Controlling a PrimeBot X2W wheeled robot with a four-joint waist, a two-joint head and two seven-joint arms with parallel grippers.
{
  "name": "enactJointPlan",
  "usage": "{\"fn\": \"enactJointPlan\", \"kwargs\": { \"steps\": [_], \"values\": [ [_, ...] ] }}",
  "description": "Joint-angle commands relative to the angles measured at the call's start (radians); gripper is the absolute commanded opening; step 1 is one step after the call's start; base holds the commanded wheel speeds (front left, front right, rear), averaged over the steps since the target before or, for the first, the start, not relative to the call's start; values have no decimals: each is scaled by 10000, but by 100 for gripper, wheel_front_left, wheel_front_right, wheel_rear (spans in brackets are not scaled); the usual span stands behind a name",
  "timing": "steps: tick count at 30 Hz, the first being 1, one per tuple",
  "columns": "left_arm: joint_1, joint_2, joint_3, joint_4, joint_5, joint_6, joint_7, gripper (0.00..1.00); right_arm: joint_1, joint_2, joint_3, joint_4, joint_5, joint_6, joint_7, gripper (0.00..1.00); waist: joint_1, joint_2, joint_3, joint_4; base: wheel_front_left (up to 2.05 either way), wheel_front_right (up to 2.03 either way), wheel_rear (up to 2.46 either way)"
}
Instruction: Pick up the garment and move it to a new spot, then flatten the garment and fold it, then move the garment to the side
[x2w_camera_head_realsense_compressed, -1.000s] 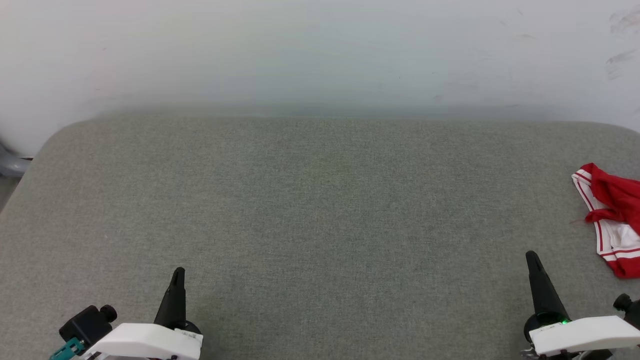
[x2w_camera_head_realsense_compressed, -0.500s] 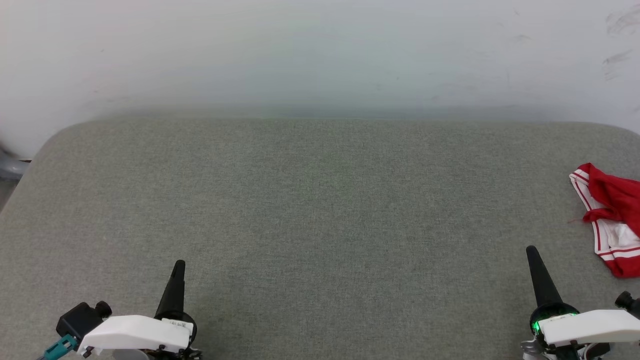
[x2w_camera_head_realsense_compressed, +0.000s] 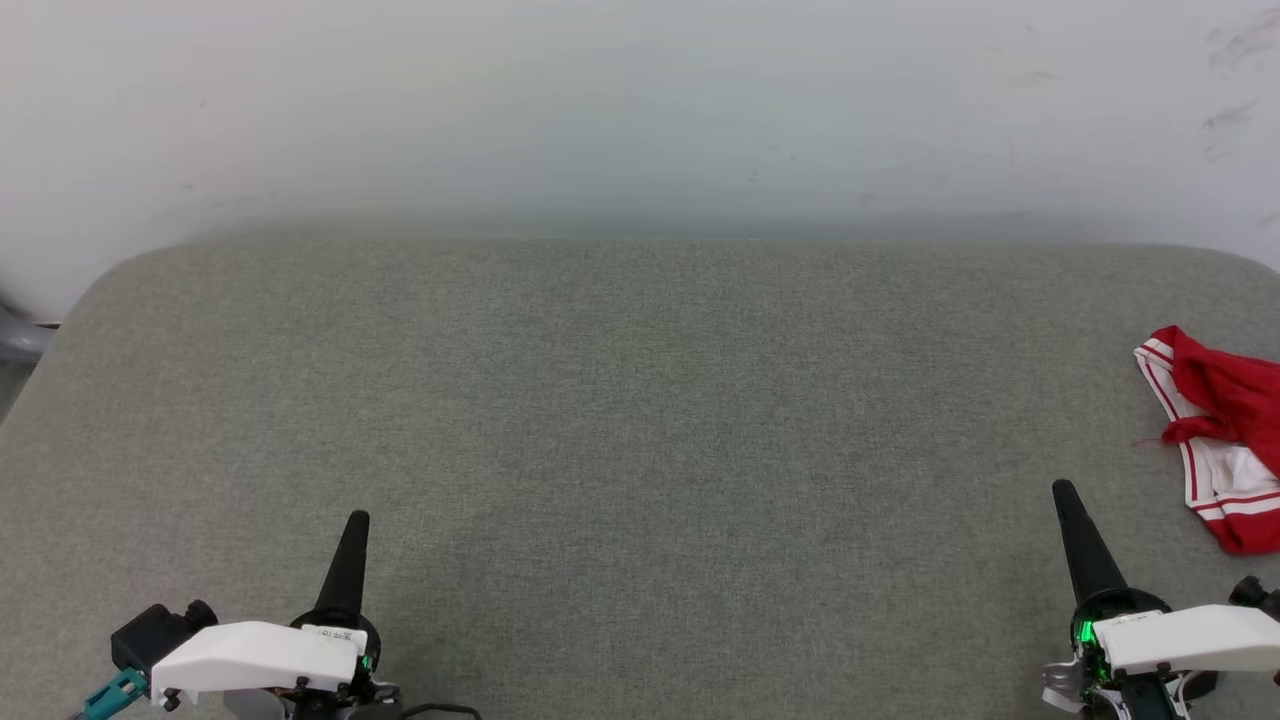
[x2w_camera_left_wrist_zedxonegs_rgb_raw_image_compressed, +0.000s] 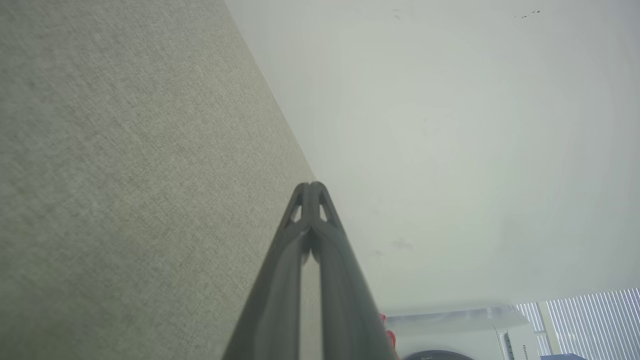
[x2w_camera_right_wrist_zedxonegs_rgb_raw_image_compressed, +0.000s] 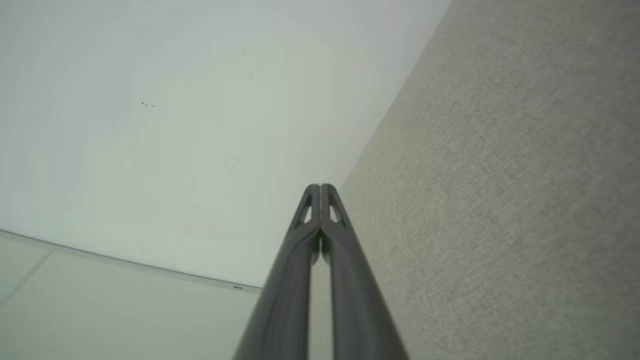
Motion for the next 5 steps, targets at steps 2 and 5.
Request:
{"fn": "enactJointPlan", "kwargs": {
  "steps": [2,5],
  "values": [
    [-267,4,54,1,-387,-113,98,0,-247,-48,-38,-3,382,-3,87,0,0,0,-6,-8,0,0,0],
    [-309,-4,92,46,-674,-149,169,0,-300,-42,-59,48,638,-3,159,0,0,0,-13,-17,0,0,0]
  ]
}}
